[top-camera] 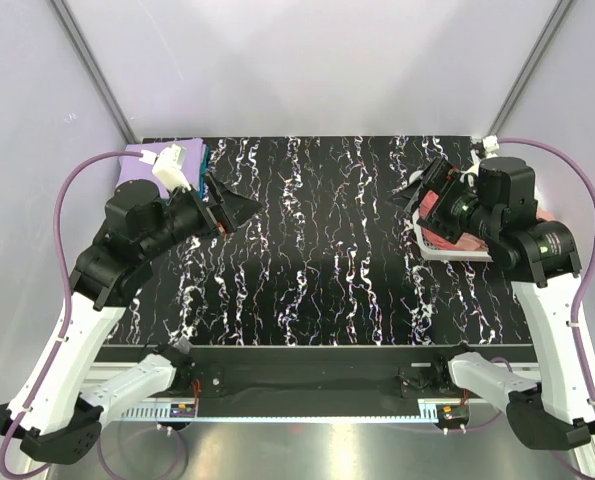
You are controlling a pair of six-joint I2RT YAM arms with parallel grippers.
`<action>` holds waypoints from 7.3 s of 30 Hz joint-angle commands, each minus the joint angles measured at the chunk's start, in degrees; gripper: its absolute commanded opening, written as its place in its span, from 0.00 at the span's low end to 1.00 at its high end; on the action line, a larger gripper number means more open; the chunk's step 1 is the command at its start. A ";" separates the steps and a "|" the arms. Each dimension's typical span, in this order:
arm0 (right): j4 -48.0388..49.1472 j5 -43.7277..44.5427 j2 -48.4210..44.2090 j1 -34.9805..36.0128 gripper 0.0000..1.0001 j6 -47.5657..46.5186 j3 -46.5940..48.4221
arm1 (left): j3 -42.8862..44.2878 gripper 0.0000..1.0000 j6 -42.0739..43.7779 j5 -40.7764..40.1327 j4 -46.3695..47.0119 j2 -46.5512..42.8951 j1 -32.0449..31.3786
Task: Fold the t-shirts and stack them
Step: Grab the tshirt from the pile, then move the tshirt to the center of the board, then flatten the tshirt out
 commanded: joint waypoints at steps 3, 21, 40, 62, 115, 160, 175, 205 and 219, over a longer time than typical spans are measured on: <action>1.74 4.57 -1.30 0.23 1.00 2.12 -0.28 | 0.41 0.99 0.93 -0.63 1.04 -0.24 -0.01; 1.28 44.12 24.17 -21.99 0.77 -5.51 -1.95 | -5.30 0.99 5.42 6.49 -10.82 5.83 -0.09; 15.72 31.20 48.97 -36.07 0.32 -19.67 6.54 | -0.91 0.99 0.85 1.05 -18.12 2.66 -0.01; 21.35 -29.79 34.74 -24.14 0.00 5.72 48.75 | 13.42 0.99 0.50 -5.65 -15.92 9.34 2.45; 15.19 5.28 21.90 34.59 0.60 9.85 -35.35 | -26.32 0.88 5.15 2.10 9.21 32.10 0.35; 19.93 15.99 36.74 49.53 0.52 -2.11 -19.72 | -3.73 0.00 7.87 -8.02 -5.38 33.94 9.74; 21.07 25.84 49.23 50.85 0.59 -0.79 -11.97 | -3.54 0.00 7.09 -7.31 -5.46 34.04 9.93; 10.35 19.42 7.76 50.85 0.00 -4.92 13.98 | 39.61 0.00 2.42 -36.76 -6.27 11.88 10.89; 8.67 44.07 3.00 35.66 0.00 -2.08 -13.62 | 41.28 0.00 5.59 -5.83 17.96 51.68 5.09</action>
